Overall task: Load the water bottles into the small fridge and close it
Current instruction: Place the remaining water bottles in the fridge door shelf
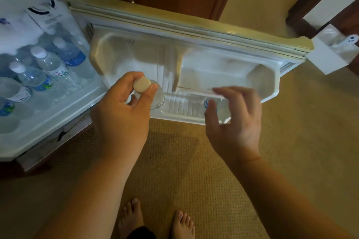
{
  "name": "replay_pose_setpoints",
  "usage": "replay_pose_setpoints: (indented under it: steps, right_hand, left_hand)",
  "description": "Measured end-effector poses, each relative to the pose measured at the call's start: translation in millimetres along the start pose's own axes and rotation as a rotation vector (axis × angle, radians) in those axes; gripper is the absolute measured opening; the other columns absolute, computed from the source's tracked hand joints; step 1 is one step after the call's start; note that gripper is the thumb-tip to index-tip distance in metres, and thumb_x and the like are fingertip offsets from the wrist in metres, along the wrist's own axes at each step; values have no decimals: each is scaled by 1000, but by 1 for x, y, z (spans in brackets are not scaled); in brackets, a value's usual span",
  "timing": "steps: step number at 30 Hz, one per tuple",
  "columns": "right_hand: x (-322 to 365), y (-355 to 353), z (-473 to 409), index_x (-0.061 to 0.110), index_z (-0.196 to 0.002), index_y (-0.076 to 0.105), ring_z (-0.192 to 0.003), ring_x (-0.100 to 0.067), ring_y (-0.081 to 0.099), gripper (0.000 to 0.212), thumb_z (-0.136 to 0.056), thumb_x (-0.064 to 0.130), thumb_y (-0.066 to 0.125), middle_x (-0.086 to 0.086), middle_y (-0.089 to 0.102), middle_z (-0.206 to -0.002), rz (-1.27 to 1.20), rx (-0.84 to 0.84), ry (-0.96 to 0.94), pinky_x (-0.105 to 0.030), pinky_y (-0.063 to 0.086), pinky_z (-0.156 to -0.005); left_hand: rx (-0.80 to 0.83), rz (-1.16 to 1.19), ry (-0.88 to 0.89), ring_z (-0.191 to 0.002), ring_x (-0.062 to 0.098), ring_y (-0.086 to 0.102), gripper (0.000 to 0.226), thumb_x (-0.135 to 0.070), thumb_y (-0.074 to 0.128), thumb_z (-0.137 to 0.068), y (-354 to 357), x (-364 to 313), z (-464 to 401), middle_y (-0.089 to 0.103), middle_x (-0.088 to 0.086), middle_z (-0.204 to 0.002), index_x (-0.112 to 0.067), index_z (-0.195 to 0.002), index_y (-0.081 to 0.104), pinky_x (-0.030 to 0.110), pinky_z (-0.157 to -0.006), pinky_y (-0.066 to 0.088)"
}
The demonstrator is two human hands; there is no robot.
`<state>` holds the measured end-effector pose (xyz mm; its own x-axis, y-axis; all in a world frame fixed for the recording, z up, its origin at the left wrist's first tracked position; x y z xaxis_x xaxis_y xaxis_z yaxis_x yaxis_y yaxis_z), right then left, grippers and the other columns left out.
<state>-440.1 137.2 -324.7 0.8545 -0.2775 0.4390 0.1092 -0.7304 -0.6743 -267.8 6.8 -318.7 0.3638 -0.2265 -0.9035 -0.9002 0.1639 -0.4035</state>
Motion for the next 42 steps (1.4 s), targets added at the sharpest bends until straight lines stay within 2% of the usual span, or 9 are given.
replay_pose_setpoints:
  steps: [5, 9, 15, 22, 24, 29, 35, 39, 42]
  right_hand:
    - [7, -20, -87, 19, -138, 62, -131, -32, 49, 44, -98, 37, 61, -12, 55, -142, 194, 60, -65, -53, 36, -109]
    - [-10, 7, -124, 42, -155, 39, -155, -29, 25, 52, -105, 56, 34, -2, 37, -164, 336, 344, 7, -67, 0, -122]
    - [-23, 20, -123, 43, -156, 32, -139, -32, 41, 52, -107, 59, 22, 3, 50, -149, 367, 461, -11, -65, 14, -120]
    - [-23, 21, -124, 46, -156, 28, -141, -33, 38, 52, -107, 60, 21, 3, 47, -150, 355, 482, 1, -66, 11, -120]
    - [-23, 22, -123, 47, -156, 28, -141, -34, 38, 51, -107, 60, 21, 3, 46, -150, 355, 474, 3, -66, 11, -120]
    - [-25, 24, -122, 49, -155, 26, -142, -34, 36, 52, -105, 62, 19, 3, 45, -150, 356, 472, 6, -65, 9, -121]
    - [-26, 26, -124, 49, -155, 26, -141, -34, 35, 52, -105, 62, 19, 3, 45, -149, 360, 467, 10, -64, 9, -121]
    - [-25, 26, -122, 48, -155, 26, -140, -34, 37, 52, -105, 62, 19, 3, 45, -149, 365, 458, 5, -63, 12, -120]
    - [-25, 26, -122, 49, -155, 26, -140, -33, 36, 52, -105, 62, 19, 3, 45, -150, 364, 456, 6, -62, 13, -120]
  left_hand:
    - [7, -33, -15, -87, -10, 66, 11, -34, 78, -93, 19, 12, -16, 68, -28, -88, -30, -102, 73, 1, -77, 46]
    - [-2, -42, -50, -88, 3, 69, 22, -31, 81, -91, 36, 25, -25, 73, -13, -93, -21, -111, 76, -3, -77, 42]
    - [-4, -35, -68, -89, 7, 70, 27, -28, 84, -87, 62, 46, -29, 77, -6, -98, -19, -112, 77, -1, -79, 44]
    - [59, -22, -172, -81, 0, 64, 31, -24, 83, -89, 85, 74, -15, 69, -10, -96, -14, -116, 76, -2, -74, 43]
    - [78, -7, -196, -86, 4, 65, 33, -29, 83, -89, 91, 79, -10, 68, -12, -99, -18, -119, 74, 4, -80, 48]
    - [102, -1, -251, -106, 21, 70, 42, -44, 77, -90, 107, 91, -12, 71, -10, -112, -31, -128, 68, 40, -97, 59]
    - [136, -192, -201, -125, 21, 51, 45, -48, 68, -94, 113, 98, -18, 62, -2, -129, -28, -133, 60, 32, -101, 44]
    - [271, -74, -286, -106, 21, 64, 46, -53, 69, -91, 125, 102, -18, 63, -4, -120, -33, -127, 48, 39, -89, 58]
    - [362, -72, -357, -113, 25, 67, 67, -69, 66, -85, 133, 109, -15, 64, 1, -134, -37, -138, 42, 44, -90, 61]
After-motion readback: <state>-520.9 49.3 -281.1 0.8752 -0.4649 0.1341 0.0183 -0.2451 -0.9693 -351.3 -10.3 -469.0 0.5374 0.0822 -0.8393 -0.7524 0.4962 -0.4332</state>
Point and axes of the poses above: each hand's wrist, its own z-axis away from the middle knuckle, its own y-axis out of the palm, x = y × z, the point moved 3 cm from there along -z, towards the middle knuckle
